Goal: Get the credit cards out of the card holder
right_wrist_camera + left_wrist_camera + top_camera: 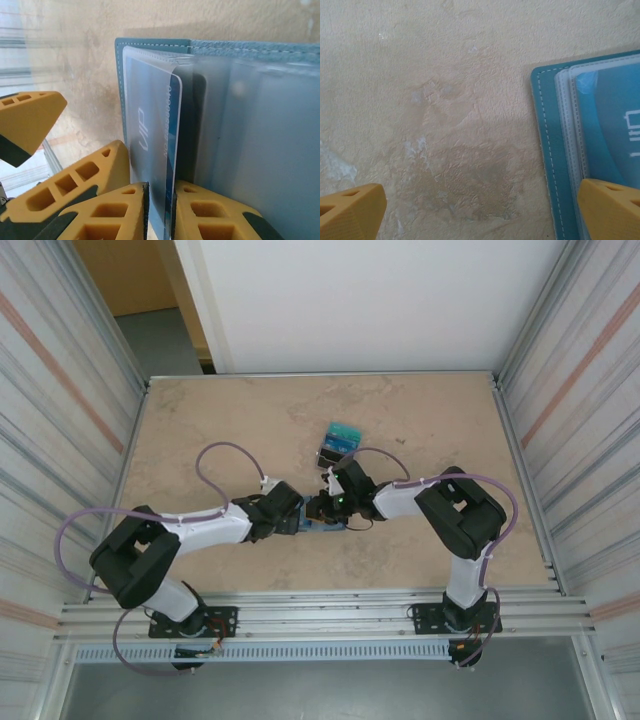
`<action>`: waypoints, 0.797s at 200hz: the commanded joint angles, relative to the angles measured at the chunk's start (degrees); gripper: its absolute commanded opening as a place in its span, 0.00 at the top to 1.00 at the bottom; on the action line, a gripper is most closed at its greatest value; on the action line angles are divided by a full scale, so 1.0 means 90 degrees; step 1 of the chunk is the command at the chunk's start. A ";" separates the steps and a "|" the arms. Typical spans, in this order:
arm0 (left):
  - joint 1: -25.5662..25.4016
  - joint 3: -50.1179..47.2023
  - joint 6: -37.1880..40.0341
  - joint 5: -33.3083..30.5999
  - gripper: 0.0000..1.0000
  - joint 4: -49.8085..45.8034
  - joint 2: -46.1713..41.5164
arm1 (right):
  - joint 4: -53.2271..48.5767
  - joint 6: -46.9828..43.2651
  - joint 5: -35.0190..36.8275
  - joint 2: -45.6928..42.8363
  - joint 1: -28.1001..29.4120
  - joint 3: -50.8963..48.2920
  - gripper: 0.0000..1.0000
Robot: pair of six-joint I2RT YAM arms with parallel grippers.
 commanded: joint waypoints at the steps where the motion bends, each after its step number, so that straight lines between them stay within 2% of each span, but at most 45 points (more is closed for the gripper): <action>1: -0.0055 0.0143 -0.0130 -0.0092 0.01 -0.0070 -0.0206 | 0.0357 0.0266 -0.0196 -0.0171 -0.0005 -0.0124 0.80; 104: 0.0022 0.0462 -0.0293 -0.0255 0.01 -0.0508 0.0329 | 0.1576 0.0874 -0.0554 0.0104 -0.0288 -0.0608 0.80; 159: 0.0052 0.0499 -0.0272 -0.0252 0.01 -0.0577 0.0345 | 0.1890 0.0989 -0.0675 0.0152 -0.0368 -0.0665 0.86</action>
